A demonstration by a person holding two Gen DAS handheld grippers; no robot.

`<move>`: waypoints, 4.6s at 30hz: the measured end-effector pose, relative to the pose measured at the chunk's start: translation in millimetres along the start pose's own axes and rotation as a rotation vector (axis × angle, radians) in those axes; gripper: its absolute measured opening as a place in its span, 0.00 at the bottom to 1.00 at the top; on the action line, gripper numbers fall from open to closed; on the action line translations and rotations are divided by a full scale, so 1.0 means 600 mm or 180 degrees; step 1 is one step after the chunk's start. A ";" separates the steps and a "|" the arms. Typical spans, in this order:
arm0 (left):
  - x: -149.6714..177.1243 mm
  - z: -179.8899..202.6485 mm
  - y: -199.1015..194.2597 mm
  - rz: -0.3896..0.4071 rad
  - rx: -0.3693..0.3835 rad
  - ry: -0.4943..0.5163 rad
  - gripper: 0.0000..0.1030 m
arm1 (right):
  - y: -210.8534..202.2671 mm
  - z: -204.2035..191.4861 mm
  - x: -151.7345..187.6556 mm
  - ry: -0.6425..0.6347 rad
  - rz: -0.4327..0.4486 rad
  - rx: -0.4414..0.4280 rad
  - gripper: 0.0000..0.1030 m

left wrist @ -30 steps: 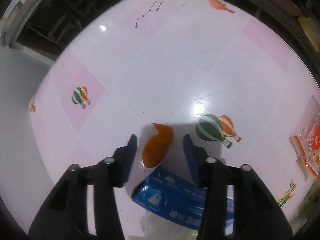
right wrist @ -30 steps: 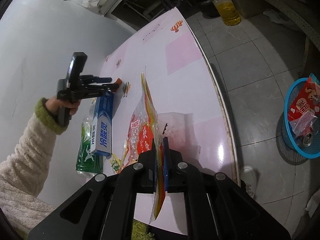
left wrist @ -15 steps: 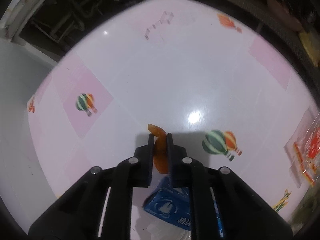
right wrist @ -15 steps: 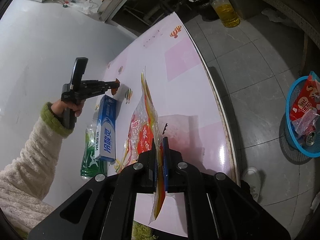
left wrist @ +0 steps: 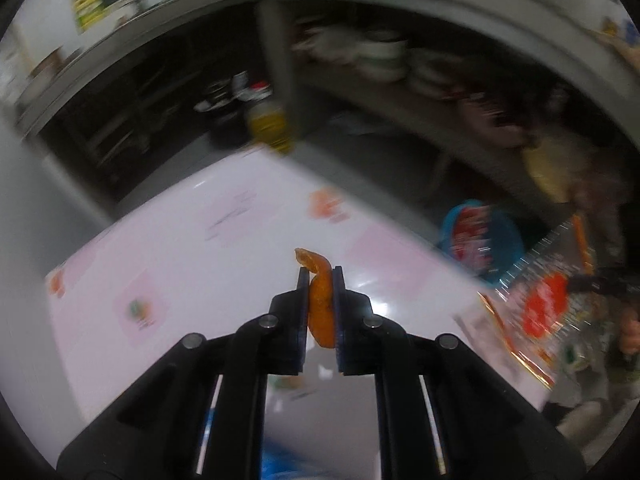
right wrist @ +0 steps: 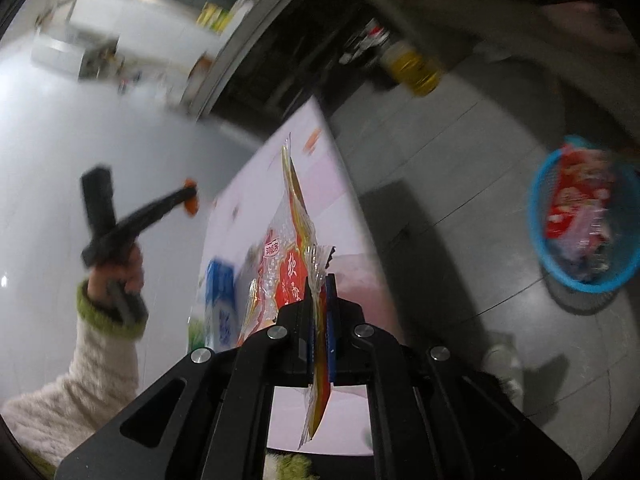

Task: Collect trash
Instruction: 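Carry the zip bag and orange piece to the wastebasket and release both, then move both tools back to the green bottle and toothpaste box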

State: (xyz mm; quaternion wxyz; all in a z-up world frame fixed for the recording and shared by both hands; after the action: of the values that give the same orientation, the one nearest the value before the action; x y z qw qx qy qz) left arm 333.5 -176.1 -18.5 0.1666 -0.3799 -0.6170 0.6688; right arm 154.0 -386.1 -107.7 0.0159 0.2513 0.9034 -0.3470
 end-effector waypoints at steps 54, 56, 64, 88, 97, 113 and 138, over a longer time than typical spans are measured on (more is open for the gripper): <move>-0.142 0.349 0.151 -0.0208 0.0424 0.0131 0.79 | 0.023 0.550 -0.112 0.1339 0.0467 0.1606 0.52; -0.118 0.317 0.115 -0.0111 0.0357 0.0074 0.81 | 0.044 0.574 -0.110 0.1371 0.0362 0.1870 0.52; -0.006 0.194 0.020 0.0208 0.0118 -0.0349 0.85 | 0.007 0.552 -0.075 0.1278 0.0610 0.2184 0.52; 0.421 -0.054 -0.149 0.0843 -0.0274 -0.2391 0.92 | 0.269 0.652 -0.181 0.0767 -0.1015 0.2993 0.23; 0.477 -0.091 -0.140 0.0929 -0.0376 -0.2595 0.92 | 0.135 0.515 -0.166 0.0603 -0.0679 0.2817 0.50; 0.560 -0.101 -0.120 0.0951 -0.0402 -0.2761 0.92 | 0.072 -0.173 -0.043 -0.1148 -0.0298 0.0672 0.58; 0.669 -0.121 -0.106 0.0979 -0.0473 -0.3030 0.92 | 0.506 -0.475 0.164 -0.2502 -0.1680 0.1446 0.66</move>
State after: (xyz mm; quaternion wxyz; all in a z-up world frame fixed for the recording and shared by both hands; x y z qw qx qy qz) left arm 106.6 164.0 -75.6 -0.2611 -0.1302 -0.6073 0.7389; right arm 250.7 30.8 -99.1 0.2109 -0.1368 0.7638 -0.5945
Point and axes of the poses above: each gripper's, at about its wrist camera, not at the fingertips, and y roughly the way its jaws point, z to its right, x to its underside, the point moved 9 cm from there along y, roughly the way its jaws point, and after that the axes turned 15 degrees about -z, right-handed, at the moved point
